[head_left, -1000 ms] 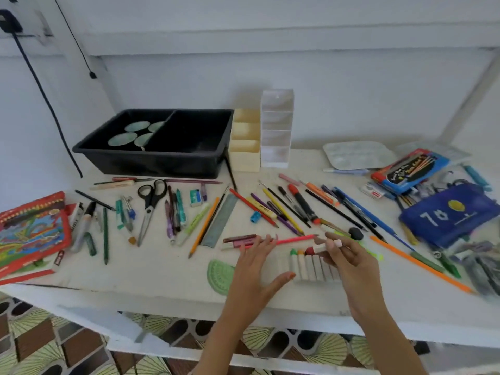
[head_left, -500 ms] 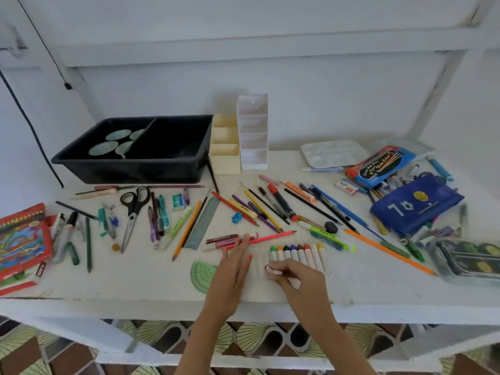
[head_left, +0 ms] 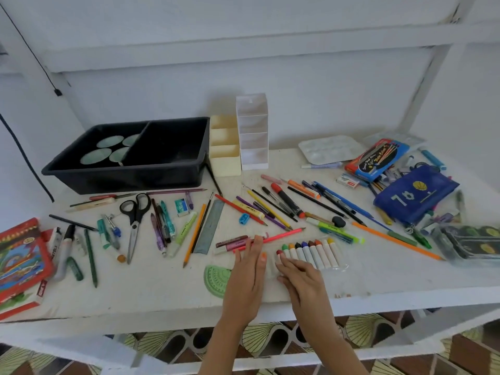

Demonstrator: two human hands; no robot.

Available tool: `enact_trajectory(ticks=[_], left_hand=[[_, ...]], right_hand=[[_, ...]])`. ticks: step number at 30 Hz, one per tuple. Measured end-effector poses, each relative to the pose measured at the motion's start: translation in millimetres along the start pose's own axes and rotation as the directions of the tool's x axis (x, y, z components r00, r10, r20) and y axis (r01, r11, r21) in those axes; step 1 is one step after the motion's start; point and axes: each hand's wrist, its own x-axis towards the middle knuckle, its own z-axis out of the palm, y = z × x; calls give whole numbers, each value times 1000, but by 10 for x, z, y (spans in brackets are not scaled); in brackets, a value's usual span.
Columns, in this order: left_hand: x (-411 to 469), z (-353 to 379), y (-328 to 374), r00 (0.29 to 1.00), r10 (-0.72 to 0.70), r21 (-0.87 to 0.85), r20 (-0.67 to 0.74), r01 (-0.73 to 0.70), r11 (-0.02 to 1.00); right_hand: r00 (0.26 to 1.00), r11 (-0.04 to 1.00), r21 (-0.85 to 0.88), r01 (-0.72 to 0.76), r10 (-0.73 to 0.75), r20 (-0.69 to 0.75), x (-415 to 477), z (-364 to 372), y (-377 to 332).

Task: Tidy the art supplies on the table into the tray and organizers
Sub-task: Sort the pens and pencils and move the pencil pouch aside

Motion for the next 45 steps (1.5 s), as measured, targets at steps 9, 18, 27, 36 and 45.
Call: enact_trajectory(ticks=[9,18,27,36,45], left_hand=[[4,8,-4,999,49,74,6,-50,996],[17,72,-115,997,83,209,8,-83,974],[12,96,-146,995,97,234,2,-95,967],[92,98,77,989,77,41,-123,-73,997],[603,674,1106,996,-29,-388,-89,-8,922]], right_hand=[[996,977,-204,-55,68,59,-4,11,-149],[983,915,-401,-41,109,148,-20,29,-237],[958,910,-391,-137,223,182,-89,31,-331],[946,975,-81,-209,223,238,60,-323,-207],[923,923,-30,-385,383,-46,578,-1165,699]])
